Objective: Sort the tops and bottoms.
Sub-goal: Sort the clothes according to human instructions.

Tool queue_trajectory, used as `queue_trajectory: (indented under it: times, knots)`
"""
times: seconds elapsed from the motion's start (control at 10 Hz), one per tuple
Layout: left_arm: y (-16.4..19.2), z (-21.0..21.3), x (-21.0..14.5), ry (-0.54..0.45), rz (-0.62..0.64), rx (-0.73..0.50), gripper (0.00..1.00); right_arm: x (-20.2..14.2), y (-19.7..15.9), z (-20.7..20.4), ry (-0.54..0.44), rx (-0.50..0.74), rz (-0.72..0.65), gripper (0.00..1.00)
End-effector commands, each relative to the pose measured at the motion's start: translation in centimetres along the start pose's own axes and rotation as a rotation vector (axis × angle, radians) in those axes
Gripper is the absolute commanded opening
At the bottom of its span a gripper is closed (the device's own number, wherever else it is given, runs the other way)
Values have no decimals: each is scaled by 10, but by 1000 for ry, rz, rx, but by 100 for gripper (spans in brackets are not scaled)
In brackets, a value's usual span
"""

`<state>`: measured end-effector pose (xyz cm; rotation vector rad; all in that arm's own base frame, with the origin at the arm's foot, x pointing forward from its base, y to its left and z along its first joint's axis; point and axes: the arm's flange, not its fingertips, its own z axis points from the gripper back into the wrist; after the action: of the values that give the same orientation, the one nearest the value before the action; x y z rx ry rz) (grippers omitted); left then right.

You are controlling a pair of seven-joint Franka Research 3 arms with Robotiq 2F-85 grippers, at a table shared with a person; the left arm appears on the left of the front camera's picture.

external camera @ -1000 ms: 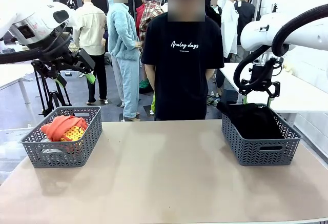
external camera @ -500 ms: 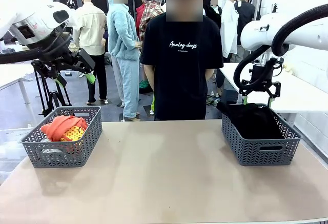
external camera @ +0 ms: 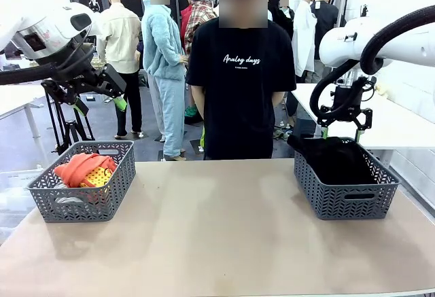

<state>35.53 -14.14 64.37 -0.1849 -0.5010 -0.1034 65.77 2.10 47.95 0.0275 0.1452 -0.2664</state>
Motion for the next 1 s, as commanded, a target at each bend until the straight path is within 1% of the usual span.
queue_trajectory:
  times: [0.0,0.9]
  knots:
    - [3,1,0,0,-3,-7,100,1,1,0,-14,3,2,100]
    - [3,1,0,0,-3,-7,100,1,1,0,-14,3,2,100]
